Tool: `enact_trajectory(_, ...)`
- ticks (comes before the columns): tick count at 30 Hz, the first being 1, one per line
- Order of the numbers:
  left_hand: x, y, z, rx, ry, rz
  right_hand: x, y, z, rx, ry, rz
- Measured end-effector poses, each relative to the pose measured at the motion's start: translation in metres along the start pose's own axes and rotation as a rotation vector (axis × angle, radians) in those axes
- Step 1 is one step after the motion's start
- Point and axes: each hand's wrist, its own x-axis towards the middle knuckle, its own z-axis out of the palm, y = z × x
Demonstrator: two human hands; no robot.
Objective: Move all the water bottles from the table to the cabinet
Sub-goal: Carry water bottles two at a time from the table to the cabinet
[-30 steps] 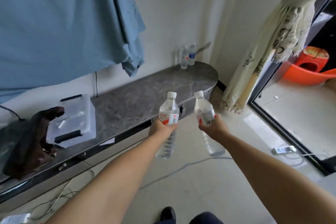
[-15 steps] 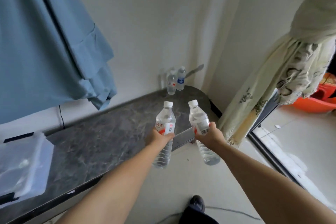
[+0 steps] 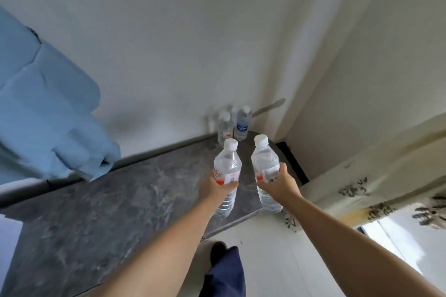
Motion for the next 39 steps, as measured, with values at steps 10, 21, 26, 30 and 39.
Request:
enact_trajectory(10, 0.144, 0.017, 0.045, -0.054, -0.007, -0.025, 0.157, -0.006, 0.016, 0.008, -0.021, 0.057)
enact_trajectory(21, 0.272, -0.016, 0.136, -0.214, 0.211, 0.054, 0.31, 0.036, 0.091, 0.268, -0.031, -0.11)
enact_trajectory(26, 0.292, -0.025, 0.148, -0.341, 0.25, 0.058, 0.331, 0.046, 0.107, 0.316, -0.027, -0.168)
enact_trajectory(30, 0.303, -0.024, 0.157, -0.358, 0.279, 0.103, 0.336, 0.047, 0.109, 0.332, -0.024, -0.208)
enact_trajectory(39, 0.305, -0.014, 0.158, -0.438, 0.248, 0.132, 0.343, 0.062, 0.106, 0.329, -0.083, -0.251)
